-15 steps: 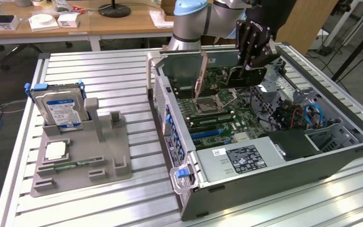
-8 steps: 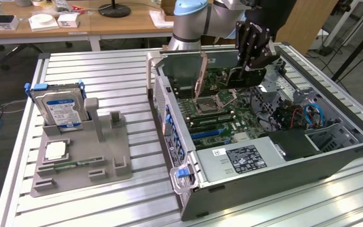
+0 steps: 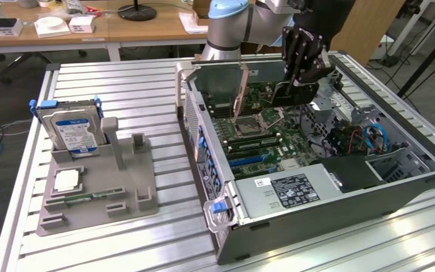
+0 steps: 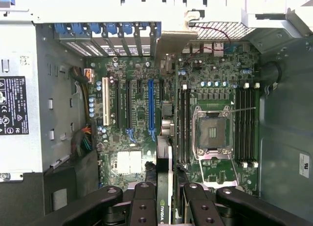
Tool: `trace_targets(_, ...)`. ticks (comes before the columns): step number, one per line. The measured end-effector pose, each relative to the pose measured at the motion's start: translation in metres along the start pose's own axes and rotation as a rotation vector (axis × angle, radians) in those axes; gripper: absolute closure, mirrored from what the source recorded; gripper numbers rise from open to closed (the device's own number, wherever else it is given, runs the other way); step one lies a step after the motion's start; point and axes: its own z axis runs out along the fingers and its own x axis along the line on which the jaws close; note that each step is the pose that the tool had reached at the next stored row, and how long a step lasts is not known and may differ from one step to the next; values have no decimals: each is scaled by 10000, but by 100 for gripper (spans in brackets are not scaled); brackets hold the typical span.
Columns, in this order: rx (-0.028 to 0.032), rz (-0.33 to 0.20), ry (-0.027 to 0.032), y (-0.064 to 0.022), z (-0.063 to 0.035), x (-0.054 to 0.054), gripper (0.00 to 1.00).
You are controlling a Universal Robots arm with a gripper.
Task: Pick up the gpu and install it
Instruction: 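Insert the gpu into the slot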
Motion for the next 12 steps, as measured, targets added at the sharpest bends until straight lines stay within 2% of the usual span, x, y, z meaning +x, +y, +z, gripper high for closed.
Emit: trace_targets(12,9,0,-2,0,33,1,74)
